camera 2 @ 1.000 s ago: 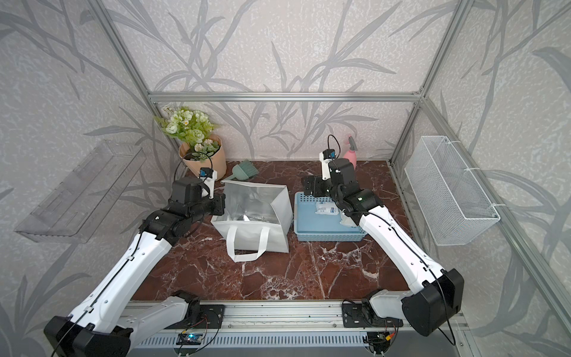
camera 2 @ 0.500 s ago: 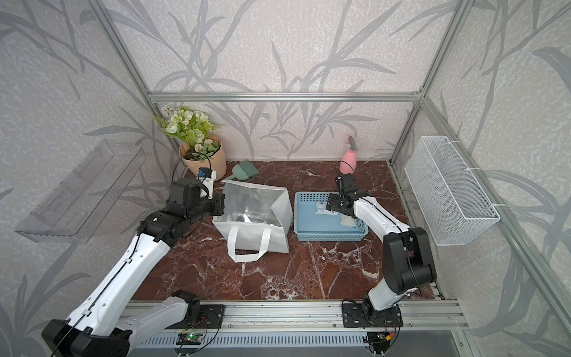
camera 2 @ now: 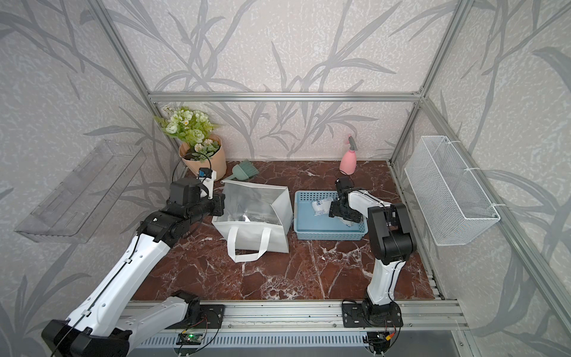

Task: Place the ice pack in the delivery bag
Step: Pick up the ice pack from the bin, then place the ice pack in the delivery bag.

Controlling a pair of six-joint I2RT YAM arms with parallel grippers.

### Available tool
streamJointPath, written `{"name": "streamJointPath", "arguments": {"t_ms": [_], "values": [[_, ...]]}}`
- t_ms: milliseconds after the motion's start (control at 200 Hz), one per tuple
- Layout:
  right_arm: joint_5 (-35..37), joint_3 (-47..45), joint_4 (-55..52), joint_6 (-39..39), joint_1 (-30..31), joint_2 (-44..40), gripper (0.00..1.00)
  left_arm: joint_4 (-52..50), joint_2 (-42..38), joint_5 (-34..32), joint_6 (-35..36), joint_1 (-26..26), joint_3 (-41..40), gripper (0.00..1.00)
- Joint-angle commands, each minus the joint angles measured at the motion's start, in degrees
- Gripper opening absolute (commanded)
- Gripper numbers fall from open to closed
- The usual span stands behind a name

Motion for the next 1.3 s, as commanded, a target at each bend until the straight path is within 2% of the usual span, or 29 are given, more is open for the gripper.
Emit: {"name": "streamJointPath", "arguments": {"t_ms": [0, 130, 310, 480, 630, 810, 870, 995, 1110, 1295], "values": [[-1.94, -0.06, 0.65, 0.04, 0.24, 1.31, 0.84, 0.68, -0.61, 0.31, 0.3, 0.23, 0.14, 0.0], [-0.95, 0.18, 0.67, -0.09, -0.02, 1.37, 0.83, 0.71, -0.47, 0.17, 0.36, 0.23, 0.09, 0.0], [-2.12, -0.36, 1.35, 0.72, -0.22, -0.78, 0.53, 0.93, -0.33, 0.46, 0.39, 0.23, 0.01, 0.0], [-2.69, -1.8, 1.4, 0.88, -0.27, -5.38, 0.4, 1.02, -0.19, 0.41, 0.47, 0.23, -0.16, 0.0], [-3.91, -2.75, 0.37, 0.44, -0.14, -12.2, 0.37, 1.42, 0.05, 0.64, 0.43, 0.23, -0.13, 0.0], [-9.5, -1.71, -0.28, -2.37, 1.23, -22.92, 0.37, 1.64, 0.33, 0.81, 0.7, 0.23, -0.03, 0.0], [-12.8, -0.41, 1.15, -4.25, 2.79, -26.6, 0.37, 1.75, 0.5, 0.9, 0.74, 0.23, -0.05, 0.0], [-16.37, 3.51, 5.95, -10.86, 10.1, -32.09, 0.38, 2.0, 0.7, 1.42, 0.8, 0.23, -0.03, 0.0], [-21.42, 11.11, 6.78, -17.3, 17.42, -31.1, 0.39, 2.02, 0.82, 1.65, 0.74, 0.23, -0.03, 0.0], [-25.73, 26.43, 1.5, -23.72, 28.05, -21.73, 0.41, 1.78, 0.44, 1.68, 0.46, 0.23, -0.25, 0.0]]}}
